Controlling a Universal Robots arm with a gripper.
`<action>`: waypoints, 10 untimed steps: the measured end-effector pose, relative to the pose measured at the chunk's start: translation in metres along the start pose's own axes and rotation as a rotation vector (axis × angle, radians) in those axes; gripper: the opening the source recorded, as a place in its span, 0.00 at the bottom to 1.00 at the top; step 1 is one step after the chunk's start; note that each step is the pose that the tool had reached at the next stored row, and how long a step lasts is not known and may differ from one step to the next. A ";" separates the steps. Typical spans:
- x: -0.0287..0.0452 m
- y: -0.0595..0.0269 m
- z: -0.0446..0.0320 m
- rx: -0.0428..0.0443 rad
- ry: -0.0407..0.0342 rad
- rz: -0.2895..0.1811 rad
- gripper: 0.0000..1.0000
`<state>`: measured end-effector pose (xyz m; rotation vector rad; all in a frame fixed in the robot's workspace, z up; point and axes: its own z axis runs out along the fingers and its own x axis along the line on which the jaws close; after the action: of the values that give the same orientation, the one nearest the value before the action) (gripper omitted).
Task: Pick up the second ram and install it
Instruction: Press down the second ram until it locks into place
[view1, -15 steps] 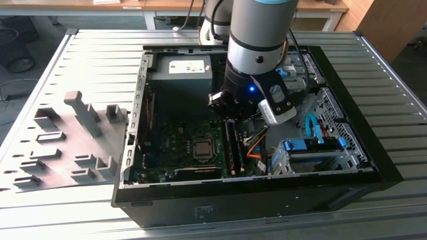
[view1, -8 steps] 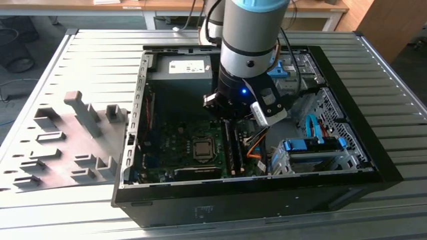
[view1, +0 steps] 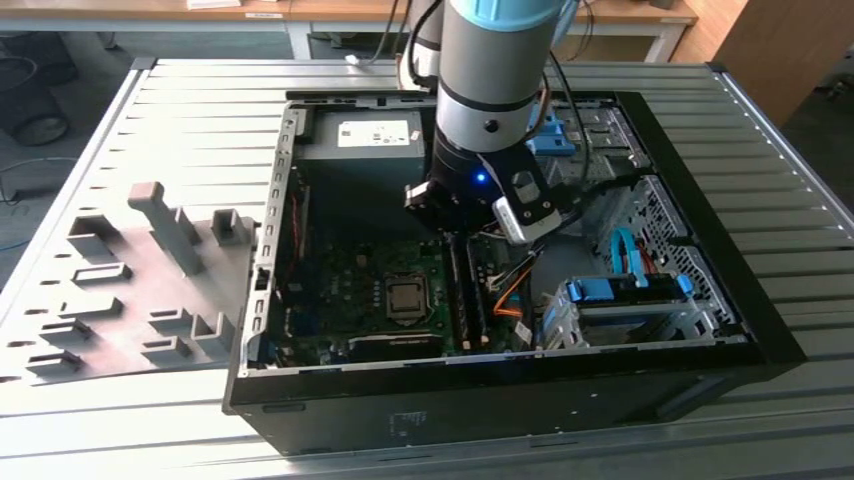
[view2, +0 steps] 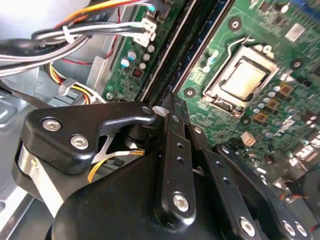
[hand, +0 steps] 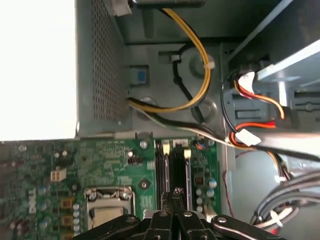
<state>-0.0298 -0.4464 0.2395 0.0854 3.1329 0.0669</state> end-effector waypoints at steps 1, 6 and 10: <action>0.0001 0.0011 0.0020 -0.0004 -0.0001 0.000 0.11; 0.0003 0.0030 0.0110 -0.0001 0.0003 -0.005 0.11; 0.0004 0.0036 0.0159 0.0000 0.0003 -0.007 0.11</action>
<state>-0.0298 -0.4421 0.2238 0.0739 3.1334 0.0669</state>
